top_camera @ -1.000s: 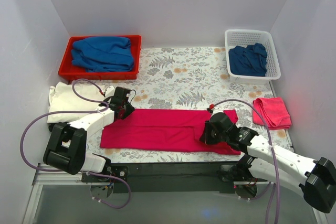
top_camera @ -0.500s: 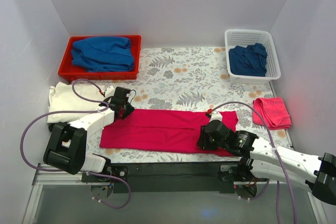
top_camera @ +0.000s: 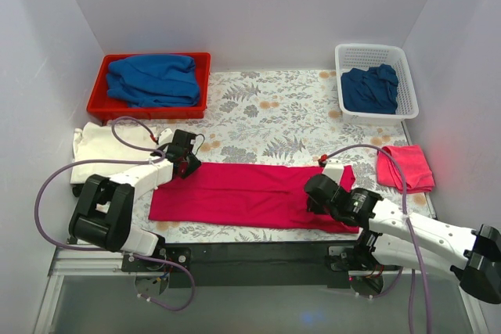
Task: Fold and stack the t-shirts
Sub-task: Rotate the tshirt 90 degrees
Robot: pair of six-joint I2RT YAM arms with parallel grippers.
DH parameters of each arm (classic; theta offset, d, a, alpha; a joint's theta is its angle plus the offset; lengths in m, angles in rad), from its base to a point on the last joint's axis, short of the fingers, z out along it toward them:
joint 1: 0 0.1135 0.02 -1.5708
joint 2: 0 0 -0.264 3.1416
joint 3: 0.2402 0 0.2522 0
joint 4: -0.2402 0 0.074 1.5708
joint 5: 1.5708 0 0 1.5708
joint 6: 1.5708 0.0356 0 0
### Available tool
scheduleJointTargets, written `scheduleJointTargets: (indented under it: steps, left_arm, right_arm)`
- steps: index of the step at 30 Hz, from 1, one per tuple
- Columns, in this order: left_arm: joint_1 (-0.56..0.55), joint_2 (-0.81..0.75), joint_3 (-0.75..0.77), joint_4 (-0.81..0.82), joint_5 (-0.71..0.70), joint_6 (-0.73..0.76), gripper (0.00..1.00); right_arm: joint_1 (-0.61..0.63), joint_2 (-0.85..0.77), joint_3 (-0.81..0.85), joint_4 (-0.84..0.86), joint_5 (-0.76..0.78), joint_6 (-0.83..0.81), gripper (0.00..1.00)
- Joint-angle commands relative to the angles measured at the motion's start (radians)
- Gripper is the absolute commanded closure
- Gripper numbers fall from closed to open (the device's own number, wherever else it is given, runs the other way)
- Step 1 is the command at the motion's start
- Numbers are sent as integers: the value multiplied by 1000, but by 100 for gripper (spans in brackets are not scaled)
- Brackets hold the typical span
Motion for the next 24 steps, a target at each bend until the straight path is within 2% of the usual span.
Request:
scheduleJointTargets:
  steps: [1, 2, 5, 8, 12, 16, 20, 24]
  left_arm:
    - [-4, 10, 12, 1, 0, 9, 70]
    - [-4, 5, 7, 1, 2, 9, 70]
    - [-4, -17, -5, 3, 9, 14, 70]
    - [-4, -42, -5, -2, 9, 20, 70]
    - [-4, -74, 1, -11, 25, 21, 70]
    - [-4, -108, 9, -22, 40, 27, 70]
    - [-4, -131, 7, -23, 78, 37, 70]
    - [-4, -143, 15, -23, 97, 58, 70]
  right_arm:
    - [-101, 56, 27, -54, 136, 20, 59]
    - [-187, 71, 29, -40, 122, -3, 59]
    - [-328, 126, 20, 42, 73, -115, 59]
    - [-402, 214, 17, 133, 5, -190, 59]
    - [-436, 389, 43, 228, -94, -224, 59]
    - [-451, 640, 125, 293, -131, -252, 60]
    - [-487, 840, 314, 300, -115, -333, 60]
    - [-524, 1062, 625, 299, -110, -425, 61]
